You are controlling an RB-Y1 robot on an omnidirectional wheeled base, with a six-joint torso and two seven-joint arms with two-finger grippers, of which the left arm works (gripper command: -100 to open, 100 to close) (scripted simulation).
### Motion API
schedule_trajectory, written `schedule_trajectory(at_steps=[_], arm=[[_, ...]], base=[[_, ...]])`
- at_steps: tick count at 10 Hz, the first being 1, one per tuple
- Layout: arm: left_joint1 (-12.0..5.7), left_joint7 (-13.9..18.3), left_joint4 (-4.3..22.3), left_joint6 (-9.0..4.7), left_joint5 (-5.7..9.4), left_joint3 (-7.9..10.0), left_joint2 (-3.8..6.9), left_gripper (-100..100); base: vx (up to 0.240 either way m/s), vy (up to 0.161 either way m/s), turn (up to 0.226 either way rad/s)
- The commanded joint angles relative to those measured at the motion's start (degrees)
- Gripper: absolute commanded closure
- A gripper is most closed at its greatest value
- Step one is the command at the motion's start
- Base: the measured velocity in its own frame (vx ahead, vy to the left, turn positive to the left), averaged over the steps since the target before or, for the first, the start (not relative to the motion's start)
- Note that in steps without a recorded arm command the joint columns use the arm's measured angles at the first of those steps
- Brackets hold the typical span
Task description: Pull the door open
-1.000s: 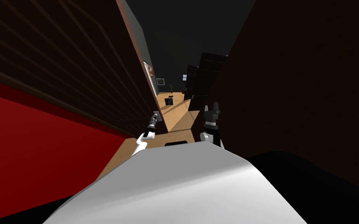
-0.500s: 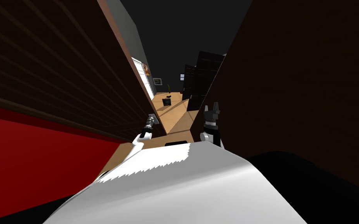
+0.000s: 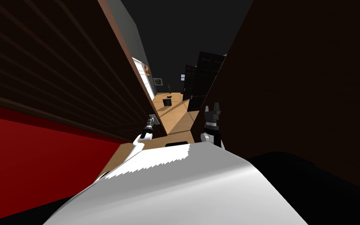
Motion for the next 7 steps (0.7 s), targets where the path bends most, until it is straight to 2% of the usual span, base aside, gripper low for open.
schedule_trajectory(at_steps=[1, 2, 3, 5, 7], arm=[[0.03, 0.1, 0.0, -0.02, 0.04, 0.03, -0.01, 100], [0.62, 1.0, -0.5, -0.40, 0.13, -0.95, 1.01, 100], [0.79, 1.3, -0.7, -0.51, 0.17, -1.21, 1.29, 100], [1.55, 2.5, -1.3, -1.02, 0.33, -2.39, 2.57, 100], [2.38, 3.8, -2.0, -1.56, 0.50, -3.67, 3.95, 100]], base=[[0.000, 0.000, 0.000], [-0.128, 0.084, -0.133], [-0.187, 0.132, -0.160], [-0.184, 0.052, -0.124], [-0.232, 0.100, -0.146]])
